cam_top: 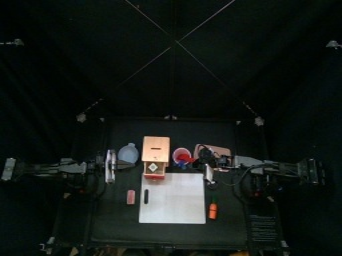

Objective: Place sushi on board then cut the sushi with the knife then place the pieces on the plate
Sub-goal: Place the sushi on the board

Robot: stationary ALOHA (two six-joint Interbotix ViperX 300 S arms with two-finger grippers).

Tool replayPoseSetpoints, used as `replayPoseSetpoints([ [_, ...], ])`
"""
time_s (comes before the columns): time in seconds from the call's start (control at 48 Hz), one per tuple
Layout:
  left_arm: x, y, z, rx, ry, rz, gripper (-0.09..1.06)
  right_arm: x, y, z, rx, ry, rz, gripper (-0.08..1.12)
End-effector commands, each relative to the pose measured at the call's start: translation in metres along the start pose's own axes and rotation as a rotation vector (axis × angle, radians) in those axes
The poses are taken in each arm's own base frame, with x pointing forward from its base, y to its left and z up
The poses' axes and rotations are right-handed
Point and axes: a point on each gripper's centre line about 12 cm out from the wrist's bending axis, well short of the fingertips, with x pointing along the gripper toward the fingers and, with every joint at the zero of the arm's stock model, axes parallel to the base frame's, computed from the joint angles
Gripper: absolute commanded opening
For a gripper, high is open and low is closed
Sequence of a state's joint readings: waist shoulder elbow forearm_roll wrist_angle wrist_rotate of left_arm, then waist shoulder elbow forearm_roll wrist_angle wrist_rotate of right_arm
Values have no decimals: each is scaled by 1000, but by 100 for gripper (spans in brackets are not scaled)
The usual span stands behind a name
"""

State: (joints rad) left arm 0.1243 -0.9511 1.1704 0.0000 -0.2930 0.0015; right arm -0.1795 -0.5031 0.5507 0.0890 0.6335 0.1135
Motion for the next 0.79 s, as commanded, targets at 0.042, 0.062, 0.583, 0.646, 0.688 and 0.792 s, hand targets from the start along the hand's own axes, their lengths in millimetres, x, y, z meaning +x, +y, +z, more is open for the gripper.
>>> replayPoseSetpoints([
  [0.042,0,7,-3,1,6,36,6,4,-1,-3,96,66,-12,1],
  [0.062,0,8,-5,0,11,41,6,6,-1,-6,121,95,-19,1],
  [0.583,-2,18,-9,1,17,88,6,72,29,-1,89,126,-67,2],
  [0.646,-2,18,-9,0,18,90,6,81,30,4,75,129,-77,4],
  [0.688,-2,18,-9,0,20,88,6,86,30,7,69,129,-82,6],
  [0.792,-2,18,-10,0,21,90,6,99,30,17,61,120,-93,16],
])
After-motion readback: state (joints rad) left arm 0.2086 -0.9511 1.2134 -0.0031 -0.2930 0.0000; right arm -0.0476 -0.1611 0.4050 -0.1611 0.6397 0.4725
